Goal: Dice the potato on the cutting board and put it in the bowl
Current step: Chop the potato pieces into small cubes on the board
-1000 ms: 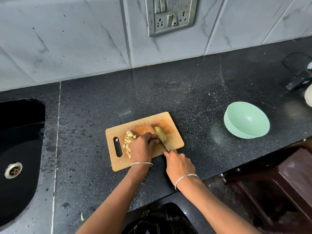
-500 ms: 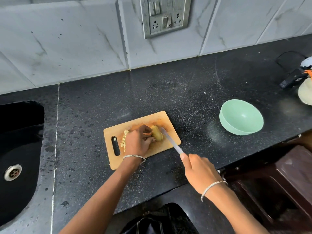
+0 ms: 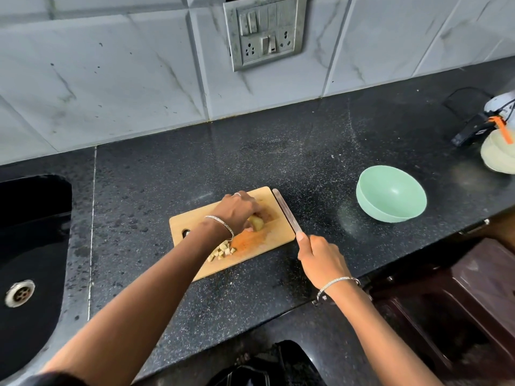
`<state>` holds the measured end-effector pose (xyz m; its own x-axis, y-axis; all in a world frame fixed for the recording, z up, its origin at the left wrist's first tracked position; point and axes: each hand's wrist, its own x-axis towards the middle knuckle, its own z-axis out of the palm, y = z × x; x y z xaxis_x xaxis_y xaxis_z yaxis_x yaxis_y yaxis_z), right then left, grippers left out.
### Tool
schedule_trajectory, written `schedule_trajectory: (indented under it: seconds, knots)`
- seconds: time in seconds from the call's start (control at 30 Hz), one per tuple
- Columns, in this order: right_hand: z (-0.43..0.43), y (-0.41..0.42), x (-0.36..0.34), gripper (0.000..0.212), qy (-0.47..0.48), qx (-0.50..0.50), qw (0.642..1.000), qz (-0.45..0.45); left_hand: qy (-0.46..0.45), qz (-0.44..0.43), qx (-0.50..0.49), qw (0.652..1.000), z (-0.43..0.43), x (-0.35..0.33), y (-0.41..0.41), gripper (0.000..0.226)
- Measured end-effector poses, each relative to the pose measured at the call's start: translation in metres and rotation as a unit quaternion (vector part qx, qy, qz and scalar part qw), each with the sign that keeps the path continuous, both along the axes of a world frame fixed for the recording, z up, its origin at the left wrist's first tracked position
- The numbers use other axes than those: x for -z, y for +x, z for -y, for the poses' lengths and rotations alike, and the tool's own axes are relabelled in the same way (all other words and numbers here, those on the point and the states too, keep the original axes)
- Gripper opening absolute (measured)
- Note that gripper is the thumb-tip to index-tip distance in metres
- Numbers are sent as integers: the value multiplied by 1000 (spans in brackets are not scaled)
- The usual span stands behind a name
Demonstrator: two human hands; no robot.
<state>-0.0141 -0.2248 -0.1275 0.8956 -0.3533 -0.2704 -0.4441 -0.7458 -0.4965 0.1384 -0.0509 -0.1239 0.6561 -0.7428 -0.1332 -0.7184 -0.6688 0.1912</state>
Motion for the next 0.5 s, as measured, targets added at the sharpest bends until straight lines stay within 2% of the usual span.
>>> schedule_trajectory:
  seconds: [0.13,0.3,0.43,0.5]
  knots:
    - [-3,-2,5,55,15,1,1000,-21,-55,4,-123,991,-5,11,-12,30]
    - [-21,4,16,57,32,-11,998,-48,-79,16,-312,947,4,13,-34,52]
    - [-32,7,20,55,40,-20,997,-60,-119,-63,-364,922,0,13,-33,61]
    - [-35,8,22,54,47,-21,997,-61,-113,-94,-357,923,-6,11,-29,61]
